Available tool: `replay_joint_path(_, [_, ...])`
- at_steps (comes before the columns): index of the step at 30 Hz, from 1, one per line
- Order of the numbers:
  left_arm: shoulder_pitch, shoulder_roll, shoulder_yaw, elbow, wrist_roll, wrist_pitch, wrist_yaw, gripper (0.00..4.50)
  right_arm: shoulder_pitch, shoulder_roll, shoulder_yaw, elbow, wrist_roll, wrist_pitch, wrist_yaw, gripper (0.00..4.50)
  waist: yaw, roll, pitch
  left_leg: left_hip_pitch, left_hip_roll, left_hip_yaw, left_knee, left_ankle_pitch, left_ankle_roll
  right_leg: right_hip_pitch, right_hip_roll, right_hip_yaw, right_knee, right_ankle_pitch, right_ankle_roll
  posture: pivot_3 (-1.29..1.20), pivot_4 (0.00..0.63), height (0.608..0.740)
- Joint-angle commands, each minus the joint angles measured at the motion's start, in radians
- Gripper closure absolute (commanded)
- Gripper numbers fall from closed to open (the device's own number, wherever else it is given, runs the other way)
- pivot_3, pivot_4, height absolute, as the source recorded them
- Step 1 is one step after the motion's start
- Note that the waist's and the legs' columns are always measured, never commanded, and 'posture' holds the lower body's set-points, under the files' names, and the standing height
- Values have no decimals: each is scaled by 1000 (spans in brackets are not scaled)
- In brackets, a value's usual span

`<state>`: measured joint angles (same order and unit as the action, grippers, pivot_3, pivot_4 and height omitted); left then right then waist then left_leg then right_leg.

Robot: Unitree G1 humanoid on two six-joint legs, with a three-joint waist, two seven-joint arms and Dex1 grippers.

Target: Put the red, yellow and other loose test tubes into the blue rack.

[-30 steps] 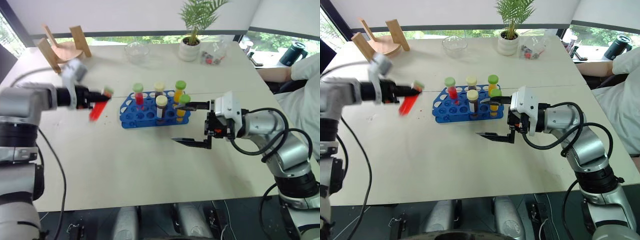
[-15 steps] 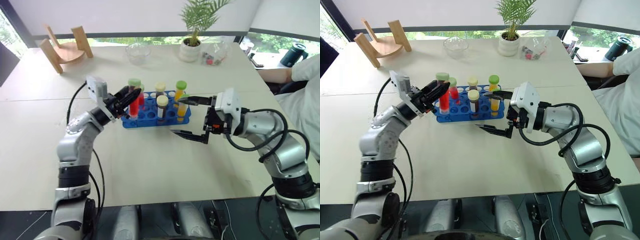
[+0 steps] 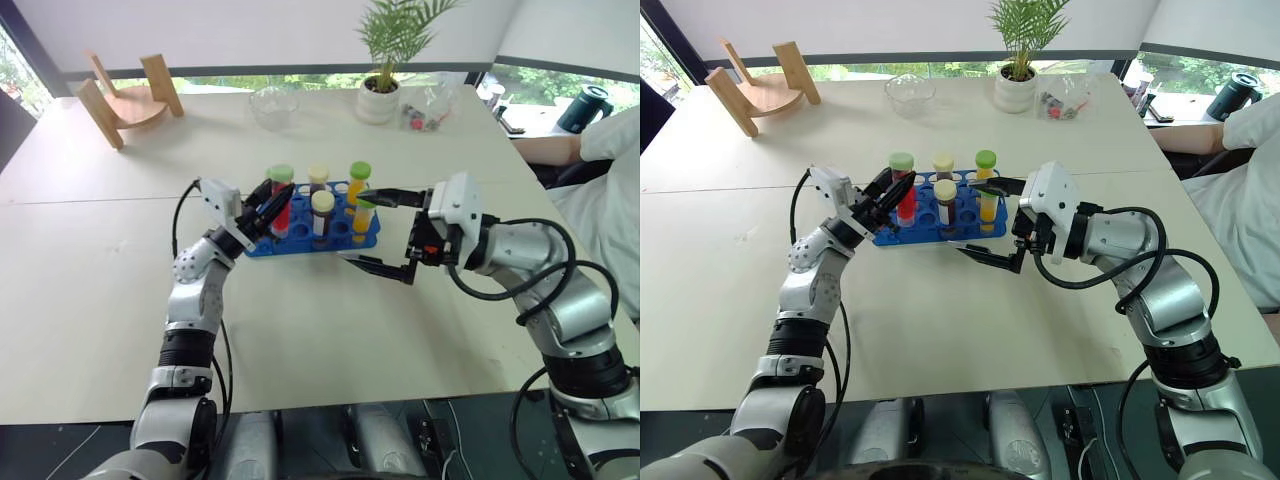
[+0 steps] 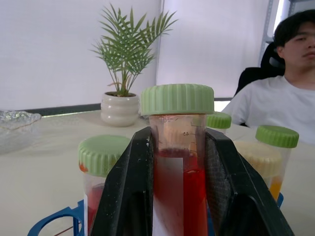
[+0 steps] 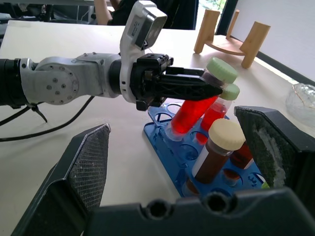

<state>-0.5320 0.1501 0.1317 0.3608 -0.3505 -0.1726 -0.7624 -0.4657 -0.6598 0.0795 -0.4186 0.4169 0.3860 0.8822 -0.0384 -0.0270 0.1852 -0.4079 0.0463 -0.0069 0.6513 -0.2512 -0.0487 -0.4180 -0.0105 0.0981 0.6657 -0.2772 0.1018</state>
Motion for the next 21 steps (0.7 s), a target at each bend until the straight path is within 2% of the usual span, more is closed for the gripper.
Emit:
replay_joint_path(1, [-16, -6, -14, 47, 18, -83, -15, 3700, 4, -1, -33, -54, 18, 7, -14, 0, 1, 0, 0, 0, 0, 0, 0, 0, 0, 0, 0, 0, 0, 0, 0, 0, 150, 740])
replay_joint_path(6, [0, 0, -25, 92, 36, -142, -35, 3700, 11, -3, -38, -73, 20, 22, -22, 0, 1, 0, 0, 1, 0, 0, 0, 0, 0, 2, 0, 0, 0, 0, 0, 0, 150, 740])
replay_joint_path(8, [9, 6, -29, 100, 34, -142, -45, 2625, 15, -2, -39, -77, 22, 28, -24, 0, 0, 0, 0, 2, 0, 0, 0, 0, 0, 3, 0, 0, 0, 0, 0, 0, 150, 740])
replay_joint_path(10, [24, 16, -32, 85, 38, -142, -44, 1746, 22, -5, -40, -82, 21, 30, -25, 0, 0, 0, 0, 2, 0, 0, 0, 0, 0, 3, 0, 0, 0, 0, 0, 0, 150, 740])
replay_joint_path(13, [68, 65, -34, -8, 33, -81, -45, 83, 36, -10, -45, -86, 22, 36, -24, 0, -4, 0, 0, 2, 0, -1, -1, 0, 0, 3, 0, 0, -1, 0, 0, 0, 150, 740])
replay_joint_path(17, [136, 163, -30, -169, 6, 43, -53, 30, 54, -16, -59, -85, 22, 40, -22, 0, -5, 0, 0, 2, 1, -1, -2, 0, 0, 2, 1, 0, 0, 0, 0, 0, 150, 740])
replay_joint_path(21, [281, 426, 32, -491, -153, 452, -102, 30, 80, -34, -122, -69, 57, 84, -36, 0, -11, 0, 0, 2, 1, 0, -2, 0, 0, 2, 0, 0, 0, 0, 0, 0, 150, 740])
